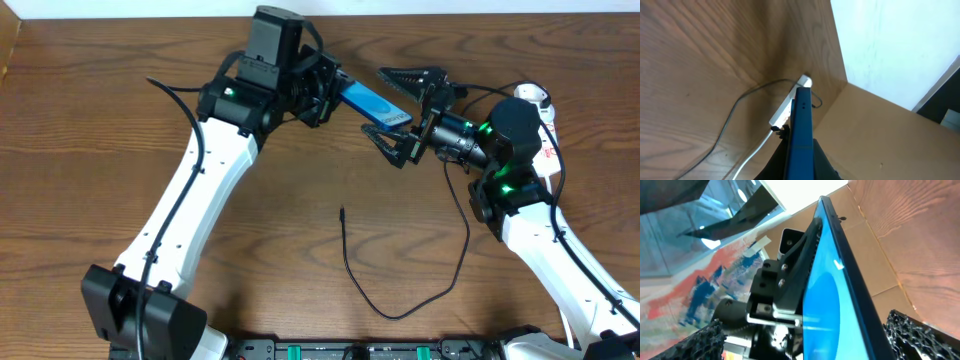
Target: Plug charger to phone and switch on socket
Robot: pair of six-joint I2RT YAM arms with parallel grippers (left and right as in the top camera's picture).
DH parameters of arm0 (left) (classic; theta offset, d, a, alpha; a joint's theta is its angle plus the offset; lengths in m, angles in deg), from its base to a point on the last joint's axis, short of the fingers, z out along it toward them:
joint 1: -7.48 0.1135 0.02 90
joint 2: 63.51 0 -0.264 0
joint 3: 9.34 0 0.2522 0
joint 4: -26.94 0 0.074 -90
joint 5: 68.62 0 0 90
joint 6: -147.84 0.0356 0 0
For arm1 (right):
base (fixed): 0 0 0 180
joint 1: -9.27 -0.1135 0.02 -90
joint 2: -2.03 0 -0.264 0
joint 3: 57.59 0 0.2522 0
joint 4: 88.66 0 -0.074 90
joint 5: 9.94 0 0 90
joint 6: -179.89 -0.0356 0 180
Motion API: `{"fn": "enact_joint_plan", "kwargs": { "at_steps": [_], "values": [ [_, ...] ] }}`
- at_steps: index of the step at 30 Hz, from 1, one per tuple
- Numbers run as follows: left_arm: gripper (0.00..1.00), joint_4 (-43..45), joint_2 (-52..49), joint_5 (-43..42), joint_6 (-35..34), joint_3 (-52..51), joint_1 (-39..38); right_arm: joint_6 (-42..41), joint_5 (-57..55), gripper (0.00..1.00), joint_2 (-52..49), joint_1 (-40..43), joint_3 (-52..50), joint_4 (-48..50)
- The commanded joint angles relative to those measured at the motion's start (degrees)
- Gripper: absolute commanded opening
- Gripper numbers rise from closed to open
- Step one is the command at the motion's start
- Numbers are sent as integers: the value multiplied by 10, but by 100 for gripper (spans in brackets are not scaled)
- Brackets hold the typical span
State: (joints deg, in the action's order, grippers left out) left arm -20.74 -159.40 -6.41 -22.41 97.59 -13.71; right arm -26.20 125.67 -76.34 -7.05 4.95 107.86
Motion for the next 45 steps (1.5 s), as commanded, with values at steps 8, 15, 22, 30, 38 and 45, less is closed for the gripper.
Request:
{"fn": "enact_joint_plan", "kwargs": {
  "at_steps": [8, 15, 22, 30, 38, 45],
  "values": [
    [7, 2, 7, -115, 121, 6, 109, 233, 45, 99, 3, 8, 12, -2],
    [7, 1, 7, -240, 292, 6, 196, 365, 58, 99, 3, 13, 12, -49],
    [7, -49, 6, -307, 394, 6, 270, 436, 3, 99, 3, 12, 12, -151],
    [7, -72, 6, -307, 426, 6, 303, 537, -84, 99, 3, 2, 64, -324],
    [7, -72, 6, -307, 450, 6, 303, 665, -220, 99, 3, -40, 177, -567],
    [7, -72, 6, -307, 496, 6, 303, 700, -297, 99, -18, -95, 180, -672]
  ]
}}
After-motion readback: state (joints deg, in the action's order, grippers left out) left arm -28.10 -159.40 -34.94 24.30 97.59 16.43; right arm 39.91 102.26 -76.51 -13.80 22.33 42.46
